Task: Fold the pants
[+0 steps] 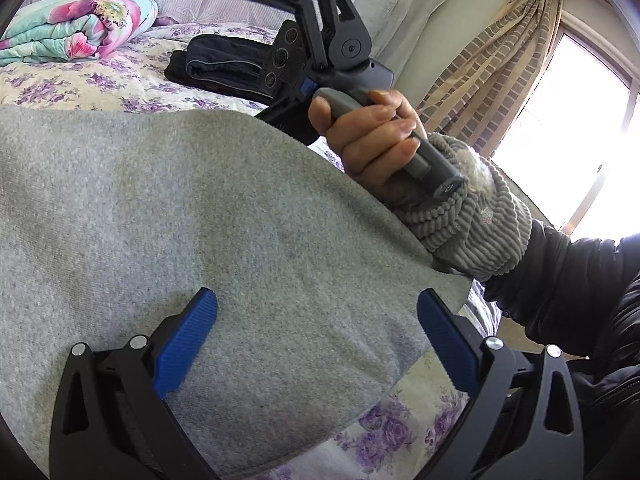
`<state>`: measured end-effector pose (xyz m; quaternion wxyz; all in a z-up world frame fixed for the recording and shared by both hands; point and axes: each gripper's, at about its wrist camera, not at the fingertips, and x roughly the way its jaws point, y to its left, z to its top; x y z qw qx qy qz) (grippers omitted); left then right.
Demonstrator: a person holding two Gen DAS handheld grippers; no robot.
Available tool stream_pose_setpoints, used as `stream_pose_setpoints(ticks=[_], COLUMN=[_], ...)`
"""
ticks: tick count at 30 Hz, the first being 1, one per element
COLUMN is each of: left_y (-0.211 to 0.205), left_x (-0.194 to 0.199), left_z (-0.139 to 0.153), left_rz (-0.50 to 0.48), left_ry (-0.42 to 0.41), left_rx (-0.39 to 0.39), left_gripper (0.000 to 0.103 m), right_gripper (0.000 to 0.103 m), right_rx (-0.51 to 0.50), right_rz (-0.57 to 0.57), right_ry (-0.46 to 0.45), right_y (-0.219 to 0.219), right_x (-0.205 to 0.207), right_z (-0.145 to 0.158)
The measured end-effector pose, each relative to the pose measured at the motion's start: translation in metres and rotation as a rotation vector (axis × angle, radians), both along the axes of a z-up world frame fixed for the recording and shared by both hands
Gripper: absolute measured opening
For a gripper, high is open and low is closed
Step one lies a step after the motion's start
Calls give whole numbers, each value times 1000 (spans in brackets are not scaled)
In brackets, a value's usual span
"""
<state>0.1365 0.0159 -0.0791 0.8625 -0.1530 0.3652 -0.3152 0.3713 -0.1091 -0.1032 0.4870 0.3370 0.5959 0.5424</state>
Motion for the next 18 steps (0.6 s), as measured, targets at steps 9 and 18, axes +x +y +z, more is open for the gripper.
stream_pose_setpoints(ticks=[9, 18], left_y=[15, 112], left_x=[-7, -17], left_z=[9, 58], left_rz=[51, 448], left_ry=[-6, -57], left_rx=[-53, 27], left_gripper=[97, 97], right_gripper=[79, 91], right_rx=[-184, -72], right_rz=[-11, -172], right_ry=[-19, -178], right_y=[-17, -48], right_x=[11, -30], right_z=[-9, 58])
